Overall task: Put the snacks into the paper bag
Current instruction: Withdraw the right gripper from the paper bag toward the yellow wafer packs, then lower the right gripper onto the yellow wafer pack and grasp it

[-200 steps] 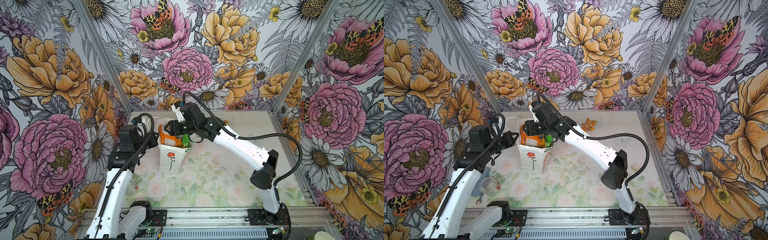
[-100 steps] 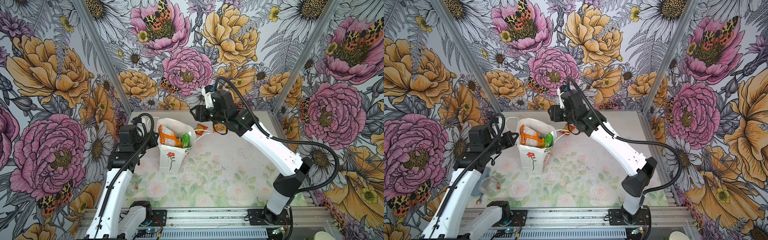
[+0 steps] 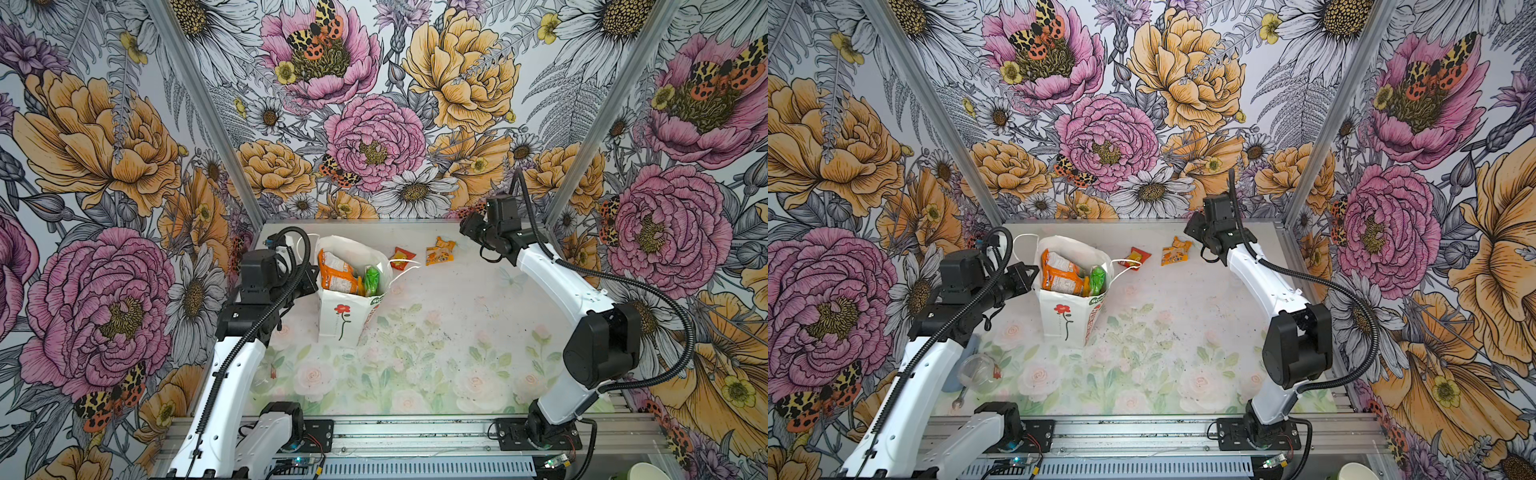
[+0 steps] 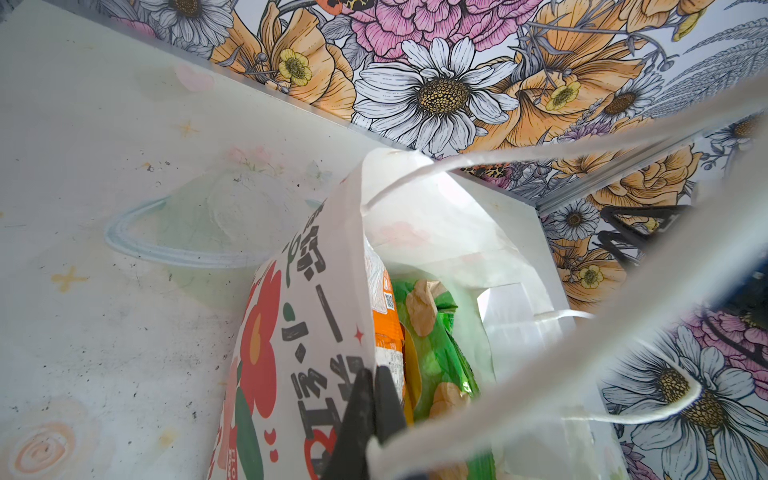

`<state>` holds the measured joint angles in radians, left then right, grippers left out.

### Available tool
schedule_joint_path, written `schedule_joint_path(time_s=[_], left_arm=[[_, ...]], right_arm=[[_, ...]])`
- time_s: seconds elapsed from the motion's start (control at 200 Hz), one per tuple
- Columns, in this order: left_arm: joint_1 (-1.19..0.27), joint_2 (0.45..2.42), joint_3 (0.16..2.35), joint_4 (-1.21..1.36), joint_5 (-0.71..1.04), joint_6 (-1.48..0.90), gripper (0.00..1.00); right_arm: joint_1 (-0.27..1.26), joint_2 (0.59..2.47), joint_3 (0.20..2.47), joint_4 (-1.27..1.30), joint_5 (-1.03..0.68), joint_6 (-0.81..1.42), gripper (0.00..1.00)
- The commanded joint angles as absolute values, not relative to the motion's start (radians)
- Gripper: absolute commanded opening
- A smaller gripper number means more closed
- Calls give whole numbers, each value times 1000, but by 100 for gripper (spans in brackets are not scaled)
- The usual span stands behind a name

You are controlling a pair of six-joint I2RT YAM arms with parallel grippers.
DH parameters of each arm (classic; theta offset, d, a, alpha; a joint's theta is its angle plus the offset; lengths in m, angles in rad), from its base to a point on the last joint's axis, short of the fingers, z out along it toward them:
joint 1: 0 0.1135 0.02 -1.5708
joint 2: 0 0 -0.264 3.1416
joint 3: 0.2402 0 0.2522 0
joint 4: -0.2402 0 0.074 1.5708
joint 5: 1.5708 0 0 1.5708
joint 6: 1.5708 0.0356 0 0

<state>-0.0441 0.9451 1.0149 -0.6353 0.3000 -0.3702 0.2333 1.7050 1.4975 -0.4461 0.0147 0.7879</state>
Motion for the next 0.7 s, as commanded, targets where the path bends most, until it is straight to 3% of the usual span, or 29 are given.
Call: schedule_joint_path(time_s=[0.0,0.38,0.696], left_arm=[[-60,942,1029,-578,287,-361,4],[-80,946,1040,-598,264,-347,4],[-96,960,1048,-611,246,-338,4]], right_arm=[[229,1753,1472,-325,12,871,66],[213,2075,1561,-233,-103,908,70],[215,2179,1578,-171,-151,943,69]])
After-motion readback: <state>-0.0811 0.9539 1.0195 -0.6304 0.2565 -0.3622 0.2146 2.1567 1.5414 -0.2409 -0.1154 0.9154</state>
